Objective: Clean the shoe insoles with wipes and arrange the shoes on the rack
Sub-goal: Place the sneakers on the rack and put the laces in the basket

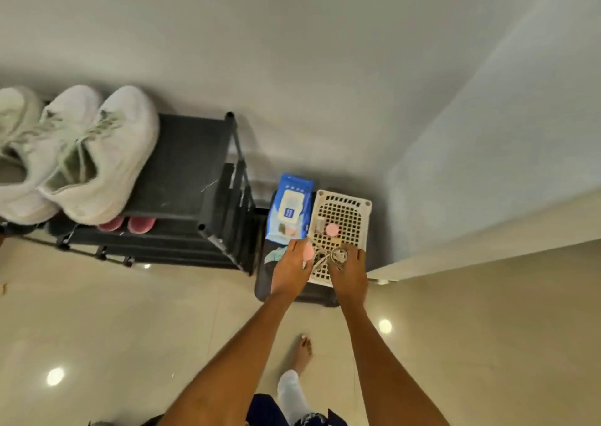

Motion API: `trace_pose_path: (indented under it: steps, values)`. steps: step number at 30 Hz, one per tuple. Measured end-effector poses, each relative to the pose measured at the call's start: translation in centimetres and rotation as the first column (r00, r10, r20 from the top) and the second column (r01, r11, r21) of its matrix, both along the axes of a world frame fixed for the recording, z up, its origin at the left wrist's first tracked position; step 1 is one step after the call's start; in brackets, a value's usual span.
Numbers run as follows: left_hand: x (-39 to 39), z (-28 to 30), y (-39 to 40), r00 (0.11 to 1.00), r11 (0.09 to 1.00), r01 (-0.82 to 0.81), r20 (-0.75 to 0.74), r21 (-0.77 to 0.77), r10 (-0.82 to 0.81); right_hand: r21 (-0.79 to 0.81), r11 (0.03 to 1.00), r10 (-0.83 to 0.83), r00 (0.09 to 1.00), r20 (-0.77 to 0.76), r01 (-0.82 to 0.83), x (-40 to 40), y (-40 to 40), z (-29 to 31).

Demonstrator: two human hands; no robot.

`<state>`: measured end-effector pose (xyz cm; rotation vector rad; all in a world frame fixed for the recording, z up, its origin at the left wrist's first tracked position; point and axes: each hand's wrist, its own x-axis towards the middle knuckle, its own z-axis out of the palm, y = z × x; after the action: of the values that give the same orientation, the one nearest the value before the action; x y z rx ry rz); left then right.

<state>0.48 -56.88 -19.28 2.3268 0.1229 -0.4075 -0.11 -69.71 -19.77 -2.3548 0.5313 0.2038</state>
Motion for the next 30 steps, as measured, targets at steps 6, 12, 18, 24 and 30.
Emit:
trace_pose_path:
  steps: [6, 12, 18, 24, 30]
  values:
    - [5.9, -4.3, -6.3, 0.999, 0.999, 0.040, -0.008, -0.007, -0.040, -0.028, 0.999, 0.035, 0.994, -0.099, -0.038, 3.8, -5.6, -5.7]
    - [9.0, -9.9, -7.7, 0.998, 1.000, 0.027, 0.051, 0.009, -0.027, -0.285, 0.950, 0.105, 0.990, -0.091, -0.127, 7.7, -6.9, -11.6]
    - [9.3, -11.9, -7.4, 0.997, 0.999, 0.039, 0.066, 0.008, -0.040, -0.390, 0.892, 0.184, 0.972, -0.148, -0.228, 10.8, -7.7, -13.8]
    - [11.1, -12.7, -7.2, 0.988, 0.992, 0.120, 0.097, 0.034, -0.123, -0.352, 0.885, 0.252, 0.948, -0.192, -0.306, 11.0, -8.6, -14.4]
    - [12.3, -12.7, -7.9, 0.980, 0.987, 0.161, 0.118, -0.017, -0.158, -0.034, 0.999, 0.034, 0.987, 0.157, -0.029, 10.5, -7.7, -13.4]
